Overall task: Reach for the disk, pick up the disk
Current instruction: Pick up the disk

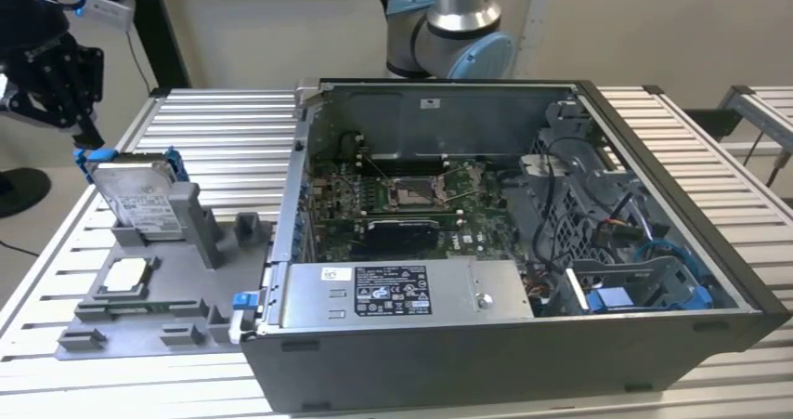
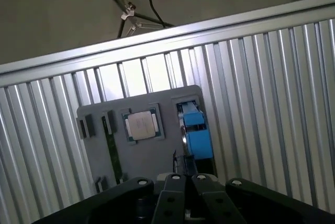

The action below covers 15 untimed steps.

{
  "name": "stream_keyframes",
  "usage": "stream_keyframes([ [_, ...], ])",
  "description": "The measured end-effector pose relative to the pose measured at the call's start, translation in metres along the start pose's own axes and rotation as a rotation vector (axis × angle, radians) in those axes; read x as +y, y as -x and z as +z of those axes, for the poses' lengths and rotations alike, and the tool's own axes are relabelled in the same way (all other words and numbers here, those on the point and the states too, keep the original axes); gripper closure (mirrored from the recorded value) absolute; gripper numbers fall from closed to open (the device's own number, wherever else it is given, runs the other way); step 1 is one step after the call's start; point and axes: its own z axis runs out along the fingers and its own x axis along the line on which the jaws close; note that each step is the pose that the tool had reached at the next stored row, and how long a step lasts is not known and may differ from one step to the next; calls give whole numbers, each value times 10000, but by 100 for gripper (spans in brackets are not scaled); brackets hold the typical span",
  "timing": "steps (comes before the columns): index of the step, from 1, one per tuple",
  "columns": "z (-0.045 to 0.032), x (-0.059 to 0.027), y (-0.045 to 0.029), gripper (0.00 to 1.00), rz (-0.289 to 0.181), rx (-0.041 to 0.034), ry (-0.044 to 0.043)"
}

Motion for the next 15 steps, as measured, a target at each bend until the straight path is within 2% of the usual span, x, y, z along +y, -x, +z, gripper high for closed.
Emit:
stream_keyframes([
  [2, 16, 1, 4, 100, 4, -124, 30],
  [4, 25, 2, 9, 100, 10, -302, 66],
  [5, 26, 2, 13, 100, 19, -343, 96],
  [7, 25, 2, 13, 100, 30, -320, 229],
  [9, 25, 2, 13, 100, 33, -269, 462],
  [10, 26, 2, 14, 100, 33, -263, 498],
  [15, 26, 1, 14, 100, 34, -282, 503],
])
